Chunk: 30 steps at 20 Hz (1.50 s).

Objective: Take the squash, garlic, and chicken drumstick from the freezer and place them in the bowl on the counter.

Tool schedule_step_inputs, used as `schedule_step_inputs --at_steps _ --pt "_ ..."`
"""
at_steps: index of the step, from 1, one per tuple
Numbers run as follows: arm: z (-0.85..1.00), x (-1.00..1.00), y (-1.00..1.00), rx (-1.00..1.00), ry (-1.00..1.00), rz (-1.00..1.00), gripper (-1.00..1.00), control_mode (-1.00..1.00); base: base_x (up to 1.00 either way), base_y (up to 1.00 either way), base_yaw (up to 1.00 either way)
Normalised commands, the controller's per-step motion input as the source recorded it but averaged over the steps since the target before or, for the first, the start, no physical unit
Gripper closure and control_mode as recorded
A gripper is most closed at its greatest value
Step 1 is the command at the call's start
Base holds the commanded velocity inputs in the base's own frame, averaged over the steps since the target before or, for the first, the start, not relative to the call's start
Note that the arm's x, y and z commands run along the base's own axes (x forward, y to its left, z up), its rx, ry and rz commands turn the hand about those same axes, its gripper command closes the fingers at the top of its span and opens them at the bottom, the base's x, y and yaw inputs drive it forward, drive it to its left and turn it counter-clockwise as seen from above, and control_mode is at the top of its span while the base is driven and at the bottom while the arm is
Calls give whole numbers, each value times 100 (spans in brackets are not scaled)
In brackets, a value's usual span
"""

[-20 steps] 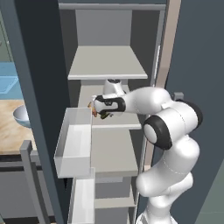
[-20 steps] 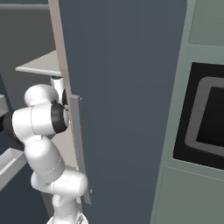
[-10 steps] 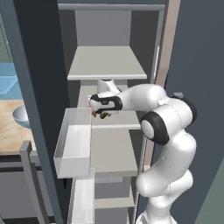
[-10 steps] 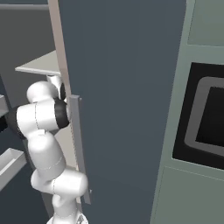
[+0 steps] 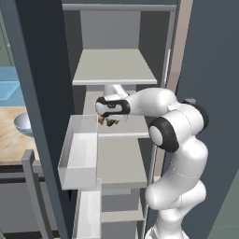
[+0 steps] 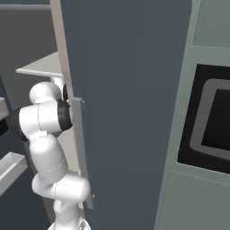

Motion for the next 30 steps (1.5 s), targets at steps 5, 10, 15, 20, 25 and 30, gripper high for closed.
schedule_step_inputs --at_steps 5,10,15,20,25,30 --pt "-100 -49 -3 1 12 8 100 -100 0 0 0" --pt "-75 -39 5 0 2 1 100 -100 0 0 0" --pt "-51 -77 16 0 -20 0 100 -100 0 0 0" --pt "-35 -62 5 0 -31 0 100 -100 0 0 0" --pt "6 -40 0 1 -12 0 100 -100 0 0 0" --pt "37 -63 0 4 -2 0 100 -100 0 0 0"
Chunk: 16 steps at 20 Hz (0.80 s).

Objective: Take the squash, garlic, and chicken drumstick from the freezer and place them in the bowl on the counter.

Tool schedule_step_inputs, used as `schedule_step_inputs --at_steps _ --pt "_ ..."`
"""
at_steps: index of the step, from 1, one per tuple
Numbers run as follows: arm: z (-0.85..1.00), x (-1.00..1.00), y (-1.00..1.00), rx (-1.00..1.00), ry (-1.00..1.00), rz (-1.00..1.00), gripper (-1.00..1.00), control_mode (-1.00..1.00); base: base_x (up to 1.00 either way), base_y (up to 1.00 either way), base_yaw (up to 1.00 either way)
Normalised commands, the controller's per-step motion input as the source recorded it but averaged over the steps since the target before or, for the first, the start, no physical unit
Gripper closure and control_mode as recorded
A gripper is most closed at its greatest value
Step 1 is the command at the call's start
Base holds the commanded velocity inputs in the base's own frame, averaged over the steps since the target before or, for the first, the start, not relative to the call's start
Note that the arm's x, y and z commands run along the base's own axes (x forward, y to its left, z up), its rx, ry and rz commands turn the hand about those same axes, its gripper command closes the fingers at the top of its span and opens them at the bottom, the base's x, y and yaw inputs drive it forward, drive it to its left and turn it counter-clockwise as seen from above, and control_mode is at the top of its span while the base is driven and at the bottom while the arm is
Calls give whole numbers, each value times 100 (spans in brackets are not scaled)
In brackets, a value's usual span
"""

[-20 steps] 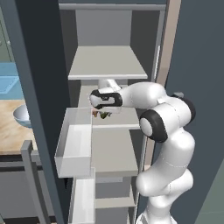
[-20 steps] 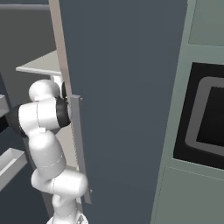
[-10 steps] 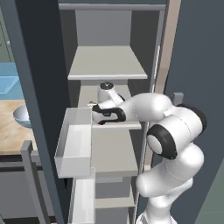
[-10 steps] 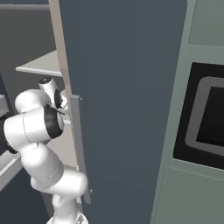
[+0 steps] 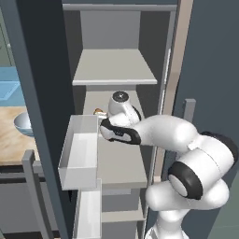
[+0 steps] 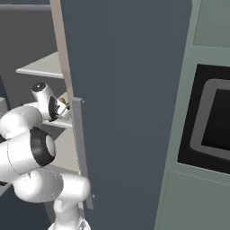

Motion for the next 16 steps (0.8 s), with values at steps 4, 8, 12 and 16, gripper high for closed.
schedule_step_inputs --at_steps 4,8,12,16 --pt "55 -76 0 3 -2 0 100 -100 0 0 0" --pt "52 -80 -6 2 -13 0 100 -100 0 0 0" --pt "57 -84 -22 0 -25 0 100 -100 0 0 0" --pt "50 -94 -35 0 -17 8 100 -100 0 0 0"
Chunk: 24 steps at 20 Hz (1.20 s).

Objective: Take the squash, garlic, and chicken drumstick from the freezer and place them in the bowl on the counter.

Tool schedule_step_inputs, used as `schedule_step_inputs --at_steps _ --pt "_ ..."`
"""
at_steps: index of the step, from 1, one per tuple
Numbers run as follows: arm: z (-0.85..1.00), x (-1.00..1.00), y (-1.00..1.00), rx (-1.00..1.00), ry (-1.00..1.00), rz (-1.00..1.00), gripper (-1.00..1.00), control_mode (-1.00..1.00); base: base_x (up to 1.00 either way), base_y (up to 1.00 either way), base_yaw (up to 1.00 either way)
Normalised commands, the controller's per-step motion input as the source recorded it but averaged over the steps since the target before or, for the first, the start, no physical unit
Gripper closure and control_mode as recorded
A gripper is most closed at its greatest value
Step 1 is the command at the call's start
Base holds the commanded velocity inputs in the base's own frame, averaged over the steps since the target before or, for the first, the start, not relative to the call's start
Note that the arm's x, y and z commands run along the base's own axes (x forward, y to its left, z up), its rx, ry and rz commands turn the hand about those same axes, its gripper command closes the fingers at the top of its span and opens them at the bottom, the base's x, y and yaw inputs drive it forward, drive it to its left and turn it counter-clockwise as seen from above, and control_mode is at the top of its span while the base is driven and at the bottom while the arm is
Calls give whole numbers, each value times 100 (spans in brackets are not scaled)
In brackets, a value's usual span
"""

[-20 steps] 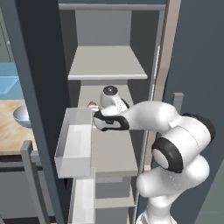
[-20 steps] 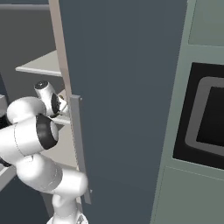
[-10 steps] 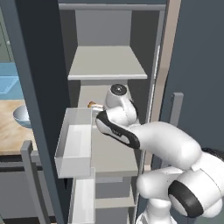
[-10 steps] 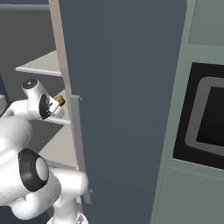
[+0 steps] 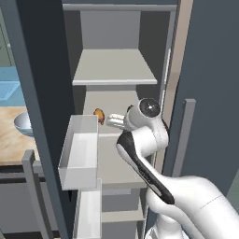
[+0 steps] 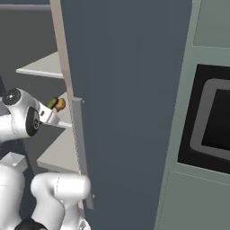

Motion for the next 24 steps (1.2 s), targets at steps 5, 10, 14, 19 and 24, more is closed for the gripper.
schedule_step_inputs --at_steps 5,10,14,19,24 --pt "52 -91 -32 3 -15 9 100 -100 0 0 0" --pt "55 -74 -8 3 0 6 100 -100 0 0 0" --pt "44 -50 -7 2 -1 6 100 -100 0 0 0" --pt "42 -60 -12 3 -4 3 100 -100 0 0 0" --pt "8 -55 -22 3 -11 0 100 -100 0 0 0"
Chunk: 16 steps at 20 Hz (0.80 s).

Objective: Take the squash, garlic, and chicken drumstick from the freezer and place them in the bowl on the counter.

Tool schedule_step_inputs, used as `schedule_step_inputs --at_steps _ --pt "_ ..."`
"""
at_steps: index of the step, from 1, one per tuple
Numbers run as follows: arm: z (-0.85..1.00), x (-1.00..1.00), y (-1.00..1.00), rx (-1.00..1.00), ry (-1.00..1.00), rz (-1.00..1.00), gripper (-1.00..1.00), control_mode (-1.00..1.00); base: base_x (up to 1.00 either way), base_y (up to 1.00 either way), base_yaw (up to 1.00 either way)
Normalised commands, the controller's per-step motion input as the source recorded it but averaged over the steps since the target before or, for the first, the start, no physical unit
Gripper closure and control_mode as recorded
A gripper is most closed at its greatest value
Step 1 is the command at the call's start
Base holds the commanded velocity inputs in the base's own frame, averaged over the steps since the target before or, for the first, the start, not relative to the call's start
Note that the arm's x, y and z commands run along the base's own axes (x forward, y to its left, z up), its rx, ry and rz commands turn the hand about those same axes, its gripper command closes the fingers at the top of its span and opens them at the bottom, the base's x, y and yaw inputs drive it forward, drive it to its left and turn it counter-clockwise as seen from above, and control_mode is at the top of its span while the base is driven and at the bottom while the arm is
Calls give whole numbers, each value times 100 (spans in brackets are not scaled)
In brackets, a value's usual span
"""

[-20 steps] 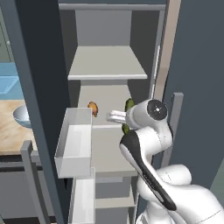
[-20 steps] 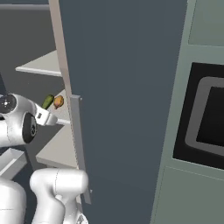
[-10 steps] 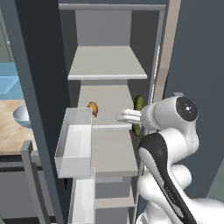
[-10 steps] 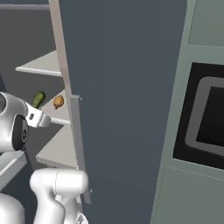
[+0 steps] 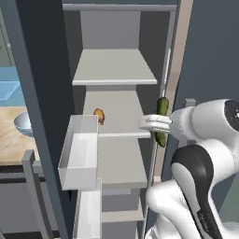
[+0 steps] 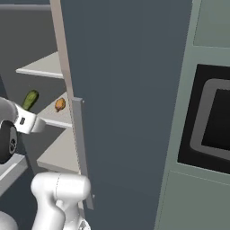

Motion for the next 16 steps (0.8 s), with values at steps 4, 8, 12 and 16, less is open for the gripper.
schedule_step_inputs --at_steps 4,8,12,16 --pt "1 -68 -19 1 -16 0 100 -100 0 0 0" --pt "0 0 0 0 0 0 100 100 -80 -8 0" --pt "0 0 0 0 0 0 100 100 -100 48 0" --pt "0 0 0 0 0 0 100 100 -85 100 -1"
